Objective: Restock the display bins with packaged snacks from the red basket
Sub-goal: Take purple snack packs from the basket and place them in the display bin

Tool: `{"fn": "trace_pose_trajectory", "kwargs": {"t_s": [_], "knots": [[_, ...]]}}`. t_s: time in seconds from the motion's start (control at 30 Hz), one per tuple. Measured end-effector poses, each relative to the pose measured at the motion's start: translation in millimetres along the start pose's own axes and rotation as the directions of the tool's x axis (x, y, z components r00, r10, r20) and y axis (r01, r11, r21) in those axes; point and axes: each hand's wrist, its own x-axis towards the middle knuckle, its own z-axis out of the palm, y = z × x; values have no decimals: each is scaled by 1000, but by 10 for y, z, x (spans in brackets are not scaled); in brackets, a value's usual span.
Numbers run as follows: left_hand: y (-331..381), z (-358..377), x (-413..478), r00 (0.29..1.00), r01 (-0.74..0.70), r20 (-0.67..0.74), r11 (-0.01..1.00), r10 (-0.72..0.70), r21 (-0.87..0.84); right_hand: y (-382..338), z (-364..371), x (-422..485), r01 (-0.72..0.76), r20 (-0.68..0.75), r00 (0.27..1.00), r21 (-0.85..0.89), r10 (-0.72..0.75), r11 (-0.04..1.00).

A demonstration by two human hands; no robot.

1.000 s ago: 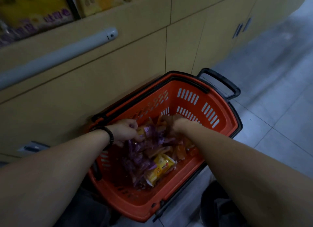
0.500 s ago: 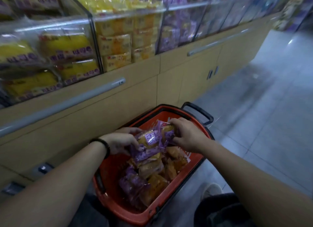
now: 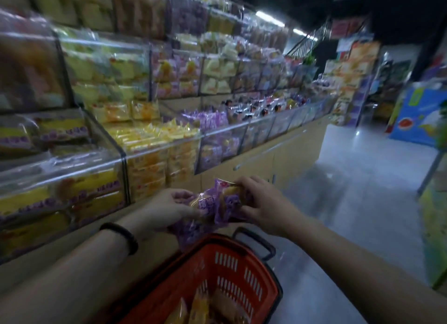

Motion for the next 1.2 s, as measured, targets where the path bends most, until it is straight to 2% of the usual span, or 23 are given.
{"fn": "trace_pose_trajectory", "kwargs": {"t_s": [0.1, 0.2, 0.3, 0.47, 0.6, 0.77, 0.97, 1.07, 1.2], "knots": [[642, -245, 30, 983, -143, -74, 950, 170, 277, 26, -308, 256, 48, -160, 986, -40, -54, 998], [1146, -512, 161, 941, -220, -110, 825, 321, 520, 91, -582, 581, 95, -311, 941, -127, -131, 987], [1532, -756, 391, 861, -300, -138, 709, 489, 638, 116, -854, 929, 54, -408, 896, -291, -175, 955], [1849, -1168, 906, 713, -403, -212, 639, 668, 655, 248, -1140, 1563, 64, -395, 883, -437, -255, 897], [1801, -1445, 1430, 591, -451, -317, 630, 742, 632, 364, -1137, 2083, 45, -362, 908, -414, -210, 909], [1447, -1528, 1869, 460, -553, -430, 629, 777, 547, 511, -904, 2665, -9, -301, 942, -466, -148, 885], [1330, -1506, 2020, 468, -590, -437, 640, 768, 492, 586, -597, 3017, -44, -215, 974, -468, -66, 883], [1305, -1439, 2007, 472, -572, -389, 611, 791, 548, 568, -457, 3159, -66, -182, 983, -450, -19, 891], [1292, -1459, 2050, 492, -569, -346, 596, 799, 567, 543, -343, 3276, -14, -138, 990, -379, -42, 925]]}}
